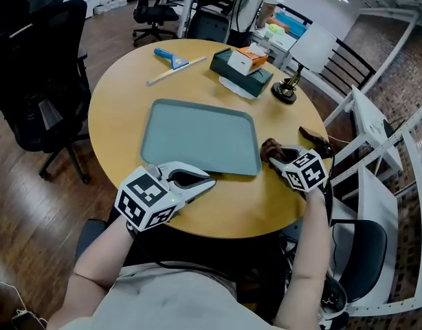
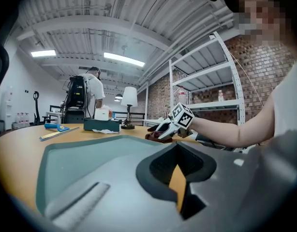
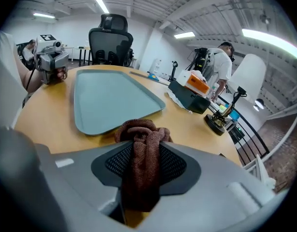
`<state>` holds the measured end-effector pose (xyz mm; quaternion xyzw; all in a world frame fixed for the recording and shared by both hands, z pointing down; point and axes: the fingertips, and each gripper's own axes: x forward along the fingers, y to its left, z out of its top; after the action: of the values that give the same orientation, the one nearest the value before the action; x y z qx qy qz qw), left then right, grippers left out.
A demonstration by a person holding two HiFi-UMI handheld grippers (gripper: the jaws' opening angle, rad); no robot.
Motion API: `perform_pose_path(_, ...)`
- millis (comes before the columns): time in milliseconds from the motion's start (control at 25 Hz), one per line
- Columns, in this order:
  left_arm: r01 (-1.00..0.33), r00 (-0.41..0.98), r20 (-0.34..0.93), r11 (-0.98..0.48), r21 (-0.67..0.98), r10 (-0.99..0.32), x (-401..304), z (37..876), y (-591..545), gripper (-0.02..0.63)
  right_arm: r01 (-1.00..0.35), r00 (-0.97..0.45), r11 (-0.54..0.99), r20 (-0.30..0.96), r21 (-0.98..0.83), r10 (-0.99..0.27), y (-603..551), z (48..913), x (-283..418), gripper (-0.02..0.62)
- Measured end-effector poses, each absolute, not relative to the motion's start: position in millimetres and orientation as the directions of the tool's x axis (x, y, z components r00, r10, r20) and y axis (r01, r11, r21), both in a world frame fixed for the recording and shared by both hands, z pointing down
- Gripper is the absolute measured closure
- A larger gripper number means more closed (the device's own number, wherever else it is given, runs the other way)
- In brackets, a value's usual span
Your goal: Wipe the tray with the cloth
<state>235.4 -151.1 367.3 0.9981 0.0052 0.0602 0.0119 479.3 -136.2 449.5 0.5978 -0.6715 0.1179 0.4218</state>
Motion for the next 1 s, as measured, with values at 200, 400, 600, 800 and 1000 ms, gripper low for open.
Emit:
perform_pose_path(200,-0.016,0.997,0.076,-1.0,0.027,-0.014,234.2,359.2,-158.4,0.606,-0.933,0.051,0.182,0.613,0.312,-0.788,-131.2,430.0,481.6,0.408)
perform_pose_path(400,-0.057,0.998,0.044,-0.996,0.065,-0.054,238.4,352.4,-172.7,0.606,-0.97,-0.105,0.188,0.431,0.154,-0.896,-113.7,385.4,456.5,0.407)
perform_pose_path(600,-0.043,0.996,0.081,-0.997,0.067,-0.037,255.5,350.5,-166.1,0.606,-0.913,-0.39,0.407,0.234,0.026,-0.89,-104.2,360.3,374.4,0.431)
perform_pose_path(800,-0.034,0.995,0.095,-0.999,0.038,-0.03,264.2,348.3,-165.5,0.606,-0.817,-0.562,0.576,0.194,0.016,-0.804,-109.3,367.9,296.6,0.479)
perform_pose_path(1000,-0.085,0.992,0.094,-0.996,0.032,-0.081,259.1,345.6,-180.8,0.606,-0.794,-0.597,0.608,0.175,0.016,-0.783,-120.9,371.7,274.8,0.542)
